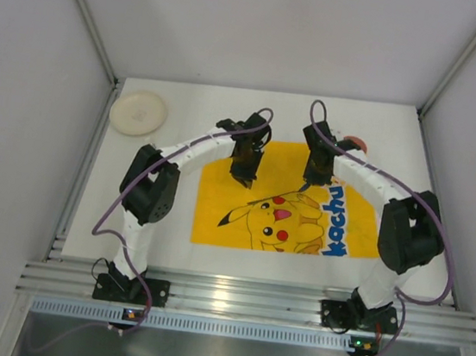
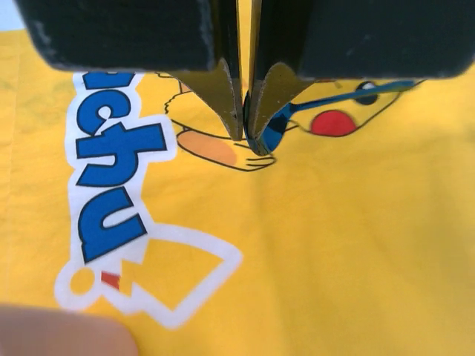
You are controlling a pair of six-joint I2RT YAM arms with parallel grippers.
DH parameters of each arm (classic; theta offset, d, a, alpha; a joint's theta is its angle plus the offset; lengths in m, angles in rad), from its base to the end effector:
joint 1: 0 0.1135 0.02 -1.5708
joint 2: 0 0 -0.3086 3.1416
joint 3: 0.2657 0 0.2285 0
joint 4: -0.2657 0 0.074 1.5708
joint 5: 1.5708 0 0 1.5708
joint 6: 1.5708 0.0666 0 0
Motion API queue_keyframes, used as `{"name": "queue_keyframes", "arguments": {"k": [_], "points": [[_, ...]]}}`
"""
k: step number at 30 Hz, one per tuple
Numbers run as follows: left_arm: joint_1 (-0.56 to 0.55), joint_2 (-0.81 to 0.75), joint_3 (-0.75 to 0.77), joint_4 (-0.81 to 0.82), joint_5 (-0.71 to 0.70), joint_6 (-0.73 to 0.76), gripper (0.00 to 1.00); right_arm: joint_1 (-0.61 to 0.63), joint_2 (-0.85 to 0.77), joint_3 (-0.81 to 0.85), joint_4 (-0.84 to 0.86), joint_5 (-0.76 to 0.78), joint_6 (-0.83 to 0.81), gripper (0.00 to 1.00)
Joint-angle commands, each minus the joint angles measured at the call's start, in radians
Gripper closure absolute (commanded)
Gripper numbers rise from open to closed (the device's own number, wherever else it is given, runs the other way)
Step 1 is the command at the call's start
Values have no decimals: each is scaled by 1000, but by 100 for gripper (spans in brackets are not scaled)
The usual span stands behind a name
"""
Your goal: Set the dinner table for one person
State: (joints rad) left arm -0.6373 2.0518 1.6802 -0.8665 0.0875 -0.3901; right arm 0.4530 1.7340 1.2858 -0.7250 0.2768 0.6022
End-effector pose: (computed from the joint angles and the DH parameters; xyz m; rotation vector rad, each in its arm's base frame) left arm 0.3468 -0.2640 0.2303 0.3753 2.8498 -0.3468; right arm 0.3211 0.1361 0.2492 0.2728 2.6483 -0.0504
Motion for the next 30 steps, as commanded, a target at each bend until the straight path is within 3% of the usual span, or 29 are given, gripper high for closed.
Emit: {"name": "queue_keyframes", "arguments": {"k": [1,8,14,23,30], "points": [[4,-96,61,32,14,11,81,39,-108,148,-106,32,-59,100],[5,-168,3,179,87,37,74,72,-183,214,-191,47,-151,100],[5,-162,-8,199,89,11,74,75,-206,259,-286,-18,-381,100],[2,-274,-238,294,106,-79,76,88,-160,184,-320,193,-580,100],[2,-326,-338,322,90,-95,77,99,-12,155,-300,340,-585,100]]}}
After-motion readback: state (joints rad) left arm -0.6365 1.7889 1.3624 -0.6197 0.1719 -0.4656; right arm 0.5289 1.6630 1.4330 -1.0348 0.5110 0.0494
